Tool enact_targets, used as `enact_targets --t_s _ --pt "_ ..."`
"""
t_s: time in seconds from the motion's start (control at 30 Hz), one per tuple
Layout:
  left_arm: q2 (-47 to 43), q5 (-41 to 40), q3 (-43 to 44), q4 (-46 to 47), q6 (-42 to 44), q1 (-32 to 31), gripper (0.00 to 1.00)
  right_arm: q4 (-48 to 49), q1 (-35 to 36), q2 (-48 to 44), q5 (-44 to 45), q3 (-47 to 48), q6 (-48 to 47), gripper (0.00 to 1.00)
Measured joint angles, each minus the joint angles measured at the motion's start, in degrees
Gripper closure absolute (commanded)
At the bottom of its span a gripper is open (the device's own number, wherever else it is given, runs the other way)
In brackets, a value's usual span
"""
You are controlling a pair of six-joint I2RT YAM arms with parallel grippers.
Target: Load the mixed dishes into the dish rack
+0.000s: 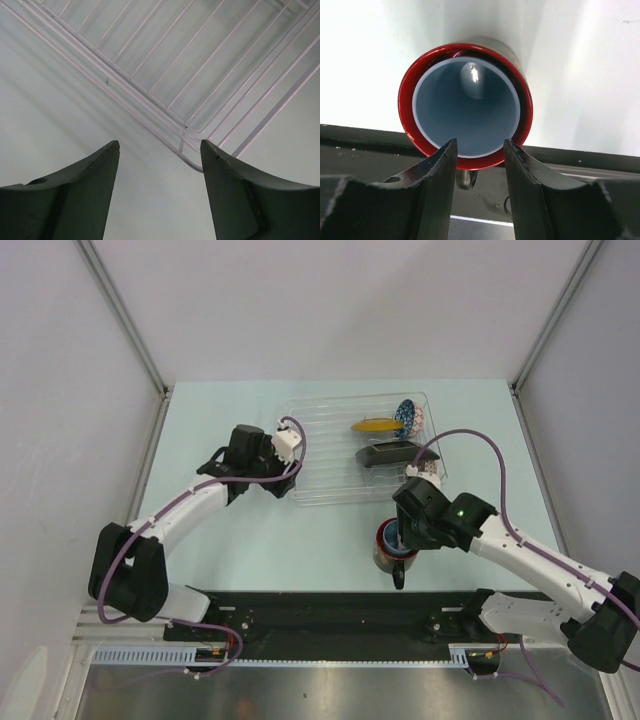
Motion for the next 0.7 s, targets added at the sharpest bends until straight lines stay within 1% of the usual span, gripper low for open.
enact_targets --t_s 0.47,0.7 --pt "-1.8 -0.5 -1.0 0.0 0.5 -0.1 0.28 1.9 -0.4 4.3 4.9 0.4 -3.2 0.56" --pt "-2.4 -0.9 -1.2 -0.1 0.5 -0.1 0.29 2.3 -0.5 4.5 5.7 0.4 -3.7 0.58"
